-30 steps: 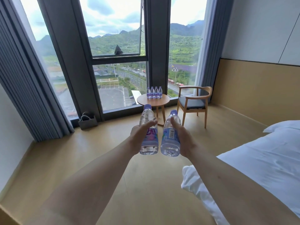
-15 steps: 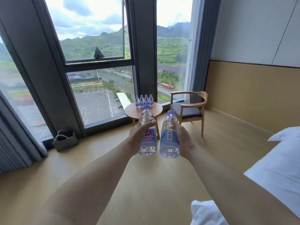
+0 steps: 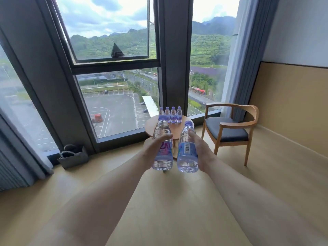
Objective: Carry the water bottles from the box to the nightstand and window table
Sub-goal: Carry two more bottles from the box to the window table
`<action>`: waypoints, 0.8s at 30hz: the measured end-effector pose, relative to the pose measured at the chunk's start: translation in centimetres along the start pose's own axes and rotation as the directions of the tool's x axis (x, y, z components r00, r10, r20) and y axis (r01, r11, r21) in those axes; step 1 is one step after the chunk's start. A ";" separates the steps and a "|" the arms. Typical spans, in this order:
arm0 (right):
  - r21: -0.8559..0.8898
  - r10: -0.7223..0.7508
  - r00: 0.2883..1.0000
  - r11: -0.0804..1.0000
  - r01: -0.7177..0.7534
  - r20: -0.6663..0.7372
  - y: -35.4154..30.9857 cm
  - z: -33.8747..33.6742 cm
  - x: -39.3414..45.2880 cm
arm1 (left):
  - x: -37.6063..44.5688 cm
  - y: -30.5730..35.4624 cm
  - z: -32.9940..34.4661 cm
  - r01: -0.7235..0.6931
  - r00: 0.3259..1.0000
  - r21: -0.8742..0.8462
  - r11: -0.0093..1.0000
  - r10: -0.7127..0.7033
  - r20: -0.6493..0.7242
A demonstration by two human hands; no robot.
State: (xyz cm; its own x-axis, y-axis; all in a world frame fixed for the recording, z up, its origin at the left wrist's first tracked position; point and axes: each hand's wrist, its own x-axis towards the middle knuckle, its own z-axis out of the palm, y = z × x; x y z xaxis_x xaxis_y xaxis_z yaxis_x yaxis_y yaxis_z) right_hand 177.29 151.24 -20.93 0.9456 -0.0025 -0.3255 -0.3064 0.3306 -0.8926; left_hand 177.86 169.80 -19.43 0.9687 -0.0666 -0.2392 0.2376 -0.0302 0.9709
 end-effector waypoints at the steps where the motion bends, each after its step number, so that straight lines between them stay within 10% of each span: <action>1: -0.001 0.010 1.000 1.000 -0.010 0.014 -0.9 0.1 2.4 | 2.1 0.6 0.1 0.007 1.000 0.009 1.000 -0.007 -0.023; 24: 0.051 0.028 0.998 0.998 -0.026 -0.047 -10.6 5.5 47.5 | 48.8 9.1 -4.6 0.029 1.000 -0.007 1.000 -0.029 -0.002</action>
State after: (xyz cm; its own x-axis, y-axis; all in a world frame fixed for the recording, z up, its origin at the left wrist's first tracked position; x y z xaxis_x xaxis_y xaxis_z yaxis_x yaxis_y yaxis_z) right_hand 226.04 152.81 -25.15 0.9302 -0.0379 -0.3651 -0.3249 0.3781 -0.8669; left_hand 227.64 170.84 -22.21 0.9615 -0.0633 -0.2675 0.2664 -0.0254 0.9635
